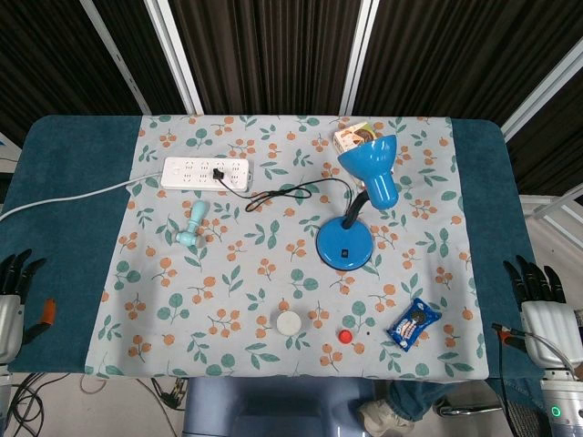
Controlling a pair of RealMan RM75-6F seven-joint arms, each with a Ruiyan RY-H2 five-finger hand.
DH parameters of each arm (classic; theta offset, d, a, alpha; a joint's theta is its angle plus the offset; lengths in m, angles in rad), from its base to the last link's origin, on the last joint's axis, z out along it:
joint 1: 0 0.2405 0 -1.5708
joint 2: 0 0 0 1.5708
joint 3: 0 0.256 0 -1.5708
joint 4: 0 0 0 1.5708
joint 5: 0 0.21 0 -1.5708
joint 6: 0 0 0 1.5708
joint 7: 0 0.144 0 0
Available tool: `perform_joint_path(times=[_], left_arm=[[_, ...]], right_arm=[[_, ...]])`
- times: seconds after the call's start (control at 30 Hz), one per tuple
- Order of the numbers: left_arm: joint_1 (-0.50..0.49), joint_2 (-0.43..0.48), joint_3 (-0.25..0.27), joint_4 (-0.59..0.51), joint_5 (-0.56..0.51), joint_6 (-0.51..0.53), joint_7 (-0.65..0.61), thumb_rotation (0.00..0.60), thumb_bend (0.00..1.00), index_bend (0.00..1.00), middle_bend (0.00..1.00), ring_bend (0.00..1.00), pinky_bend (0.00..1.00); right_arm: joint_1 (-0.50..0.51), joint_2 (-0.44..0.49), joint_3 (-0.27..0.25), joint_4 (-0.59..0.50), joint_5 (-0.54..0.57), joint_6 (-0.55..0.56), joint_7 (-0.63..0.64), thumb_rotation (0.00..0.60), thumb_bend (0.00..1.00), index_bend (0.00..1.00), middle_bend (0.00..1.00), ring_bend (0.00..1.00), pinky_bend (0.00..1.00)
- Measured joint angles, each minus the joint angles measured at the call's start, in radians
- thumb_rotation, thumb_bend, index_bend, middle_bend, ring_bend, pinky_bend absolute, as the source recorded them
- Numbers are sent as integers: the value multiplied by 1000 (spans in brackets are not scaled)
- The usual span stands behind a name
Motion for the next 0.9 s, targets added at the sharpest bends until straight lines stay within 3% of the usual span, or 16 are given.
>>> perform_joint_path(times=[0.63, 0.8, 0.9], left_arm=[[1, -22, -16, 24, 6, 21, -1, 600, 439, 173, 66, 40, 133], [1, -19, -15, 19, 0, 13, -1, 600, 438, 171, 66, 40, 133], [0, -17, -16, 16, -3, 10, -1, 600, 438, 171, 66, 40, 133]], right_arm=[[6, -6, -14, 3, -10, -21, -5, 600, 213, 0, 30, 53, 5], [8, -6, -13, 8, -14, -20, 9, 600, 213, 0, 30, 54, 147], [11, -6, -14, 14, -16, -28, 31, 600, 213, 0, 38, 107, 240]])
